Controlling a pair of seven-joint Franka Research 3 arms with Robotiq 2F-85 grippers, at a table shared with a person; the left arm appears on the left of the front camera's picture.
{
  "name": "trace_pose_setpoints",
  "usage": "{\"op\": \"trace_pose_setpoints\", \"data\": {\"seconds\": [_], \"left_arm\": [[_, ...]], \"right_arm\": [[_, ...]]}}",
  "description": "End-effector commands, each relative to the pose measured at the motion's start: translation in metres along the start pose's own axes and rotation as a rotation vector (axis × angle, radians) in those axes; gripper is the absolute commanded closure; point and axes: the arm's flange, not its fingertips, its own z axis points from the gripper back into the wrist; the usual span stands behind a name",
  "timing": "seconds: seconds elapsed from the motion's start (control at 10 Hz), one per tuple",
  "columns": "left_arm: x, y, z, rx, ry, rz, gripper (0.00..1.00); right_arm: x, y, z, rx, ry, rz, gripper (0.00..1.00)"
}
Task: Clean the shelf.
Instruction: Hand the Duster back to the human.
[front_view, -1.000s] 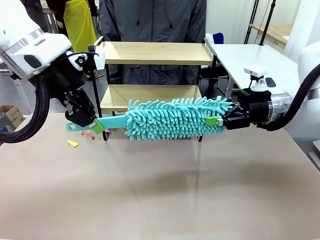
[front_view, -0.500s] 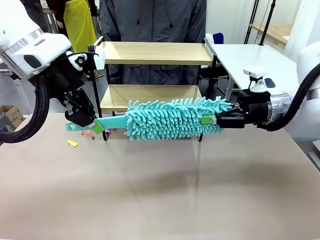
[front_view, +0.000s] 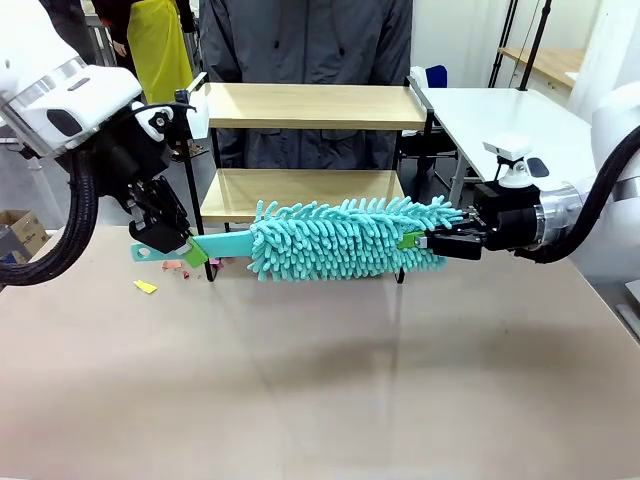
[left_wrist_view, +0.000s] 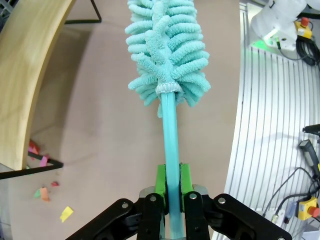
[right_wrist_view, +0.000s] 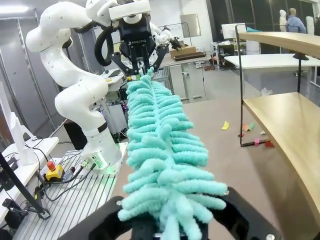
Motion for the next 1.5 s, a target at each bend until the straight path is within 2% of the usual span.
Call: {"op": "trace_pose_setpoints", "data": {"seconds": [0.0,0.2,0.3,0.4,0.5,0.6,0.7,0.8,1.0,1.2,1.4], "left_arm": [[0.003,-0.003,0.001,0.000,-0.008,0.011,0.87],[0.003,-0.003,0.001,0.000,-0.008,0.011,0.87],[0.000,0.000,0.000,0.000,0.000,0.000,0.87],[-0.002,0.003,0.004,-0.004,-0.028,-0.028,0.30],[-0.007,0.001,0.008,0.005,-0.069,-0.011,0.30],[-0.010,0.004,0.019,0.001,-0.127,0.008,0.00],[-0.015,0.004,0.032,0.006,-0.186,0.025,0.25],[-0.025,0.007,0.048,-0.012,-0.266,0.034,0.00],[-0.059,0.017,0.074,-0.015,-0.402,0.096,0.00],[-0.112,0.028,0.096,0.062,-0.522,0.220,0.00],[-0.160,0.034,0.104,0.148,-0.570,0.331,0.00]], "right_arm": [[0.003,-0.001,-0.001,0.007,0.008,0.021,1.00],[0.007,-0.001,0.003,-0.032,-0.048,0.025,1.00],[0.001,0.000,0.000,0.003,-0.003,0.003,1.00],[0.001,0.000,0.000,0.003,-0.003,0.003,1.00],[0.001,0.000,0.000,0.003,-0.003,0.003,1.00],[0.001,0.000,0.000,0.003,-0.003,0.003,1.00],[0.001,0.000,0.000,0.003,-0.003,0.003,1.00],[0.001,0.000,0.000,0.003,-0.003,0.003,1.00],[0.001,0.000,0.000,0.003,-0.003,0.003,1.00],[0.001,0.000,0.000,0.003,-0.003,0.003,1.00],[0.001,0.000,0.000,0.003,-0.003,0.003,1.00]]}}
